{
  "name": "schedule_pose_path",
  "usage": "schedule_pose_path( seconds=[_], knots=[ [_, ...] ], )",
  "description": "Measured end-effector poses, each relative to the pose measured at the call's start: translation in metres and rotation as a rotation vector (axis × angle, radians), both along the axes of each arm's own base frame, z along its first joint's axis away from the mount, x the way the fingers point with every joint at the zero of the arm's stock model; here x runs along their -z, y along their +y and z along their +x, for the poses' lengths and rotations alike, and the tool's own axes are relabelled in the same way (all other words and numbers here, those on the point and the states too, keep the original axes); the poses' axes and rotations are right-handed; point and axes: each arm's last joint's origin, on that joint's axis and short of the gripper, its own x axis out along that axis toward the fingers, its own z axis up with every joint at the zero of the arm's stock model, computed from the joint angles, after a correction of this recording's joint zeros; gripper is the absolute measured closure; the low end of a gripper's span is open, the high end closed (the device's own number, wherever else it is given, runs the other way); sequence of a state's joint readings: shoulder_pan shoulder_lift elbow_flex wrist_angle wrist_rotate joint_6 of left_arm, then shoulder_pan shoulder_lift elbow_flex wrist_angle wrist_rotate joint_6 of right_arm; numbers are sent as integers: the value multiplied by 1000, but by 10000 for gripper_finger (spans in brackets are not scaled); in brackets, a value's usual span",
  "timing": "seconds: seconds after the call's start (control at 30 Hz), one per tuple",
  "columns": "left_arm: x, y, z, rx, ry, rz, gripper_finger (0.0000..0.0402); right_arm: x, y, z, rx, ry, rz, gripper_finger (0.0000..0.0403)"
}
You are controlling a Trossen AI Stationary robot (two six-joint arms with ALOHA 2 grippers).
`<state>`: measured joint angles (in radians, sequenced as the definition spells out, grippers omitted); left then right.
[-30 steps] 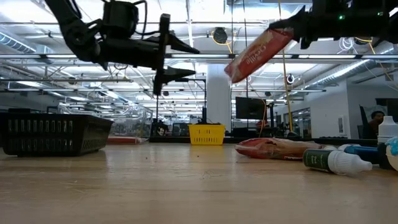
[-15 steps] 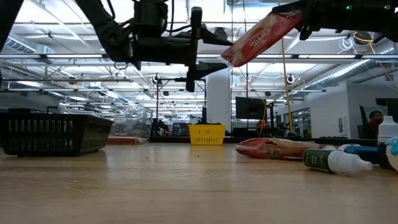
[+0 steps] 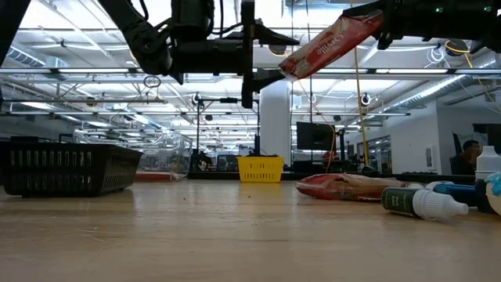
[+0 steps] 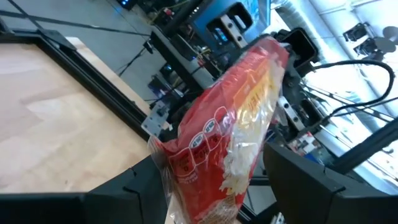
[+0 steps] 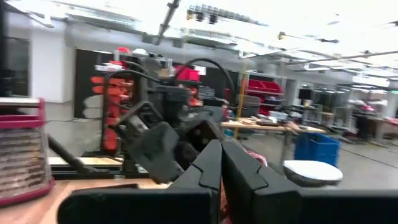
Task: Pick & Place Food Item
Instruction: Put the top popcorn pack into the transparent bin
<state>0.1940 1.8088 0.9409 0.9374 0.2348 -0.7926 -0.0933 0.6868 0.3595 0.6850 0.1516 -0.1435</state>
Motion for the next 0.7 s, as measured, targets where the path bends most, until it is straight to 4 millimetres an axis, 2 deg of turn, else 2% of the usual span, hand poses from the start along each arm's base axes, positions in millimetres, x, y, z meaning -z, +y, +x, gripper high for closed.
schedule_pose_path(
  seconds=[0.17, 0.37, 0.57, 0.7],
  knots=[
    [-1, -1, 0, 32, -7, 2, 158, 3, -3, 0, 88, 32, 9, 403],
    [-1, -1, 0, 34, -10, 3, 158, 4, -3, 0, 104, 47, -6, 403],
    [-3, 0, 0, 27, -29, 13, 158, 7, -6, -1, 243, 89, -5, 403],
    [-5, 3, -1, 20, -44, 16, 158, 7, -7, -1, 255, 94, -10, 403]
  ],
)
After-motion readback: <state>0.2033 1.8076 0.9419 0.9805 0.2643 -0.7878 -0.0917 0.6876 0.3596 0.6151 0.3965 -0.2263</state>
